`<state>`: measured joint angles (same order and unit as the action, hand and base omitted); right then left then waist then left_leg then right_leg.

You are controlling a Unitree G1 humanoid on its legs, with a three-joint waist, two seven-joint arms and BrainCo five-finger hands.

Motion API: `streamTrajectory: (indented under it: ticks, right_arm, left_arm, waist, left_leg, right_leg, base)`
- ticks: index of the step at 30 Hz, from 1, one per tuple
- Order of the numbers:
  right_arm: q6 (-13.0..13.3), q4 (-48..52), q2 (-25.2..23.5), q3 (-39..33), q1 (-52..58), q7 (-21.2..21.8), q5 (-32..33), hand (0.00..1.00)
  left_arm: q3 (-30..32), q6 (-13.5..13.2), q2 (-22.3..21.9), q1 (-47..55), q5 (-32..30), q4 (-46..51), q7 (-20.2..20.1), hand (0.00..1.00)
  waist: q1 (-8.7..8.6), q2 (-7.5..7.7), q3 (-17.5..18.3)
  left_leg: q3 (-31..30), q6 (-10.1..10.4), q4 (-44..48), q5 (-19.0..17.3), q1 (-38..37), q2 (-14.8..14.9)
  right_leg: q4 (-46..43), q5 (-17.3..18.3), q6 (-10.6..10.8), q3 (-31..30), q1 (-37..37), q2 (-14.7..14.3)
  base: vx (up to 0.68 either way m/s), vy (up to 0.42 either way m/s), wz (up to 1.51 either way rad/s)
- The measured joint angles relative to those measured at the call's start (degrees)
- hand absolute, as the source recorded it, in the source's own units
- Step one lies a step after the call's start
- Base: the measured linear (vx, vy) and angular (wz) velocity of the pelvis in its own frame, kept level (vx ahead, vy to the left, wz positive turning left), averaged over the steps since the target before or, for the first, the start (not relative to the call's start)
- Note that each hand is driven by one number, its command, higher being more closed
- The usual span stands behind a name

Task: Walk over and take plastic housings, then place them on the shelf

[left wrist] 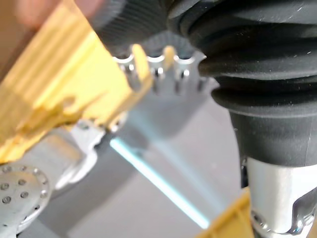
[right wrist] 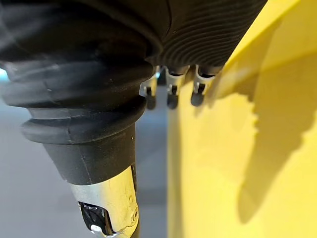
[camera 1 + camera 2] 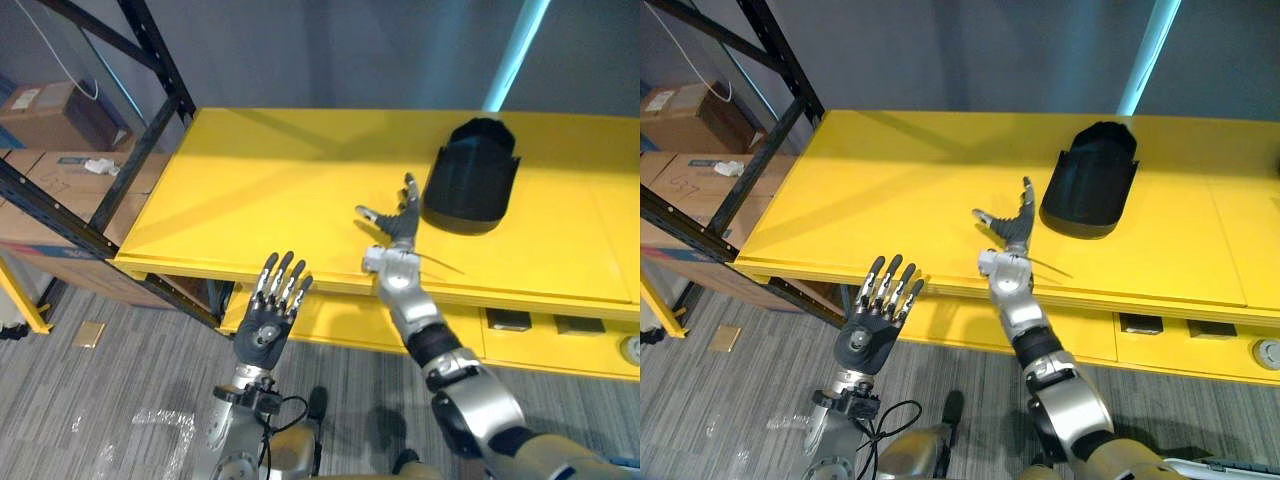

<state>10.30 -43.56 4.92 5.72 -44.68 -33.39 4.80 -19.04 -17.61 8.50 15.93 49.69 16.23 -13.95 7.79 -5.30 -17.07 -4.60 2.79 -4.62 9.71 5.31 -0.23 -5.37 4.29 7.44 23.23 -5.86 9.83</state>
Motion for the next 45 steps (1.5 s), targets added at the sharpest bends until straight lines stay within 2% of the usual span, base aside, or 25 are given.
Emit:
streamTrajectory:
  ticks: [3,6,10,14,16,19,20,23,24,26,27,29,31,32,34,35,36,39,40,42,45]
  right_arm:
    - [0.0,-0.5,2.3,-2.2,-1.4,-0.2,0.0,0.0]
    - [0.3,-0.7,3.7,-3.4,-2.2,-1.0,-0.2,0.0]
    - [0.1,-1.1,3.8,-4.0,-2.7,-3.0,-1.1,0.0]
    - [0.4,-1.1,3.9,-4.0,-3.2,-2.5,-1.1,0.0]
    - [0.7,-1.1,3.9,-3.9,-3.2,-0.9,-1.0,0.0]
    - [1.7,-1.1,3.9,-2.6,-3.2,5.2,1.6,0.0]
    - [2.8,-1.0,3.9,-0.1,-3.2,9.2,2.0,0.0]
    - [4.8,1.3,3.6,3.4,-2.2,13.5,3.6,0.0]
    - [6.2,7.4,3.6,4.8,0.5,15.6,3.6,0.0]
    - [7.6,15.3,3.4,6.0,4.2,17.1,3.4,0.0]
    - [8.7,22.7,3.2,7.4,8.1,17.1,3.3,0.0]
    - [9.6,30.0,3.1,7.5,13.1,17.2,3.3,0.0]
    - [9.8,41.8,3.1,7.4,22.1,17.5,3.1,0.0]
    - [9.9,44.6,3.2,7.4,24.7,17.8,2.8,0.0]
    - [10.1,52.8,3.3,7.2,34.4,18.3,2.1,0.0]
    - [10.2,54.5,3.2,7.0,36.9,18.2,1.2,0.0]
    - [10.7,57.9,3.1,6.4,43.0,16.5,-1.5,0.0]
    - [10.8,60.9,1.8,4.4,49.9,14.4,-1.1,0.0]
    - [11.2,61.4,0.7,2.8,53.7,13.0,1.0,0.0]
    - [11.1,61.4,-0.9,0.4,59.2,10.7,1.4,0.0]
    - [11.0,61.4,-0.7,-3.5,67.2,7.3,1.1,0.0]
  left_arm:
    - [0.2,-1.1,0.1,-0.9,0.4,-0.1,0.1,0.0]
    - [0.1,-1.2,0.1,-1.8,1.7,-0.1,0.1,0.0]
    - [-0.4,-1.2,0.1,-1.9,1.8,-0.1,-0.1,0.0]
    - [-1.4,-1.2,0.1,-2.0,1.7,-0.1,-0.2,0.0]
    - [-2.3,-1.2,0.2,-2.3,1.7,-0.2,-0.2,0.0]
    - [-2.4,-1.2,0.2,-2.4,1.7,-0.9,0.1,0.0]
    - [-2.4,-1.2,0.2,-2.4,1.6,-1.3,0.1,0.0]
    - [-2.1,-1.1,0.1,-2.4,1.5,-1.3,0.1,0.0]
    - [-1.5,-1.1,0.1,-2.5,1.5,-1.2,0.0,0.0]
    - [-0.5,-1.0,0.1,-2.3,1.2,-1.1,0.0,0.0]
    - [0.6,-1.0,0.1,-2.2,0.6,-1.1,-0.3,0.0]
    - [1.4,-1.1,0.1,-1.9,-0.6,-0.7,-0.3,0.0]
    - [2.3,-1.5,0.2,-0.1,-1.3,1.0,-0.3,0.0]
    - [2.3,-1.6,0.2,0.2,-1.3,1.1,-0.3,0.0]
    - [2.5,-2.1,0.4,1.2,-2.6,1.1,-0.3,0.0]
    - [2.4,-2.3,0.5,1.2,-3.2,1.1,-0.2,0.0]
    - [2.4,-2.4,0.7,1.1,-3.6,1.7,-0.2,0.0]
    - [2.0,-2.4,1.0,1.0,-4.8,2.4,-0.3,0.0]
    - [1.2,-2.3,1.0,0.9,-5.2,2.4,-0.4,0.0]
    - [-0.7,-1.9,1.0,0.7,-5.2,2.4,-1.1,0.0]
    - [-6.9,-0.7,1.5,-3.1,-4.9,1.1,-2.1,0.0]
  waist:
    - [0.02,-0.07,-1.0]
    - [0.03,-0.3,-1.7]
    - [-0.04,-0.32,-2.2]
    - [-0.12,-0.17,-2.9]
    - [-0.14,-0.18,-2.9]
    - [-0.14,-0.17,-2.9]
    - [-0.32,-0.18,-2.9]
    - [-0.75,-0.17,-2.9]
    - [-0.77,-0.15,-2.9]
    - [-0.8,-0.1,-2.9]
    - [-0.87,0.06,-2.9]
    - [-1.0,0.6,-2.7]
    - [-2.46,2.64,-1.9]
    - [-2.8,3.19,-1.6]
    - [-3.91,5.66,-0.2]
    - [-4.31,6.17,0.3]
    - [-5.91,7.56,2.0]
    - [-7.63,8.21,3.9]
    - [-8.96,8.14,5.1]
    - [-10.82,7.51,6.7]
    - [-15.48,6.5,7.5]
  left_leg:
    - [0.0,-0.2,0.0,0.2,0.0,0.0]
    - [0.2,-0.2,0.0,0.2,-0.1,0.1]
    - [0.4,-0.2,0.0,0.1,-0.3,0.3]
    - [0.6,0.0,0.0,-0.1,-0.4,0.5]
    - [0.7,0.0,0.0,-0.1,-0.4,0.5]
    - [1.3,0.0,0.0,-0.1,-1.0,0.7]
    - [1.9,-0.1,0.0,-0.3,-1.4,0.7]
    - [1.8,-0.1,0.0,-0.3,-1.4,0.7]
    - [1.7,-0.1,0.0,-0.3,-1.4,0.6]
    - [1.7,-0.4,0.0,-0.6,-1.4,0.6]
    - [2.0,-0.6,0.0,-1.0,-1.4,0.5]
    - [2.2,-0.8,0.0,-1.1,-1.4,0.5]
    - [4.7,-1.1,0.0,-1.4,-1.5,0.8]
    - [5.5,-1.2,0.0,-1.5,-1.7,0.9]
    - [8.6,-1.2,-0.1,-2.7,-3.4,1.0]
    - [9.4,-1.3,-0.3,-3.0,-3.6,1.0]
    - [11.9,-1.2,-0.3,-3.6,-4.0,1.3]
    - [15.4,-1.0,-0.3,-4.4,-4.5,1.9]
    - [17.5,-0.7,-0.2,-4.5,-5.0,2.2]
    - [20.9,-0.4,0.0,-5.0,-5.5,2.9]
    - [26.9,0.2,1.7,-7.1,-6.9,4.2]
  right_leg:
    - [-0.1,0.1,-0.1,0.0,0.0,0.0]
    - [-0.1,0.1,-0.2,0.0,0.0,0.0]
    - [-0.3,0.3,-0.4,-0.1,-0.1,-0.1]
    - [-0.5,0.3,-0.4,-0.3,0.0,-0.3]
    - [-0.6,0.3,-0.4,-0.4,0.0,-0.2]
    - [-0.7,0.3,-0.4,-1.0,-0.2,-0.3]
    - [-0.8,0.3,-0.4,-1.5,-0.2,-0.2]
    - [-0.9,0.3,-0.4,-1.4,-0.2,-0.1]
    - [-0.9,0.3,-0.4,-1.3,-0.2,0.0]
    - [-0.9,0.3,-0.4,-1.2,-0.2,0.1]
    - [-0.9,0.3,-0.4,-1.2,-0.2,0.2]
    - [-0.9,0.2,-0.3,-1.2,-0.3,0.3]
    - [-0.9,0.2,-0.3,-1.4,-0.2,0.5]
    - [-0.9,0.2,-0.3,-1.6,-0.2,0.5]
    - [-0.6,0.2,-0.2,-4.4,-0.2,0.9]
    - [-0.5,0.2,-0.2,-5.0,-0.1,0.9]
    - [0.2,0.0,0.0,-7.4,0.8,0.9]
    - [0.3,-0.2,0.0,-10.8,2.4,0.6]
    - [0.7,-0.9,0.0,-13.0,3.4,0.0]
    - [1.5,-2.0,-0.1,-16.5,4.4,-0.6]
    - [2.9,-3.7,0.0,-22.7,5.5,-1.7]
  base:
    - [0.0,0.0,0.0]
    - [0.0,0.0,0.0]
    - [0.0,-0.005,-0.01]
    - [-0.03,-0.011,-0.02]
    - [-0.01,-0.005,-0.02]
    - [-0.01,-0.012,-0.12]
    - [-0.01,-0.009,-0.14]
    - [0.0,-0.002,-0.03]
    - [0.0,0.0,0.0]
    - [0.0,0.0,0.0]
    - [0.0,0.0,0.0]
    - [0.0,0.0,0.0]
    - [0.03,0.002,-0.06]
    - [0.05,0.01,-0.28]
    - [0.06,0.014,-0.59]
    - [0.05,0.013,-0.83]
    - [0.03,0.007,-0.73]
    - [0.03,-0.005,-0.71]
    - [0.06,-0.003,-1.03]
    - [0.07,0.005,-0.91]
    - [0.03,0.011,-0.99]
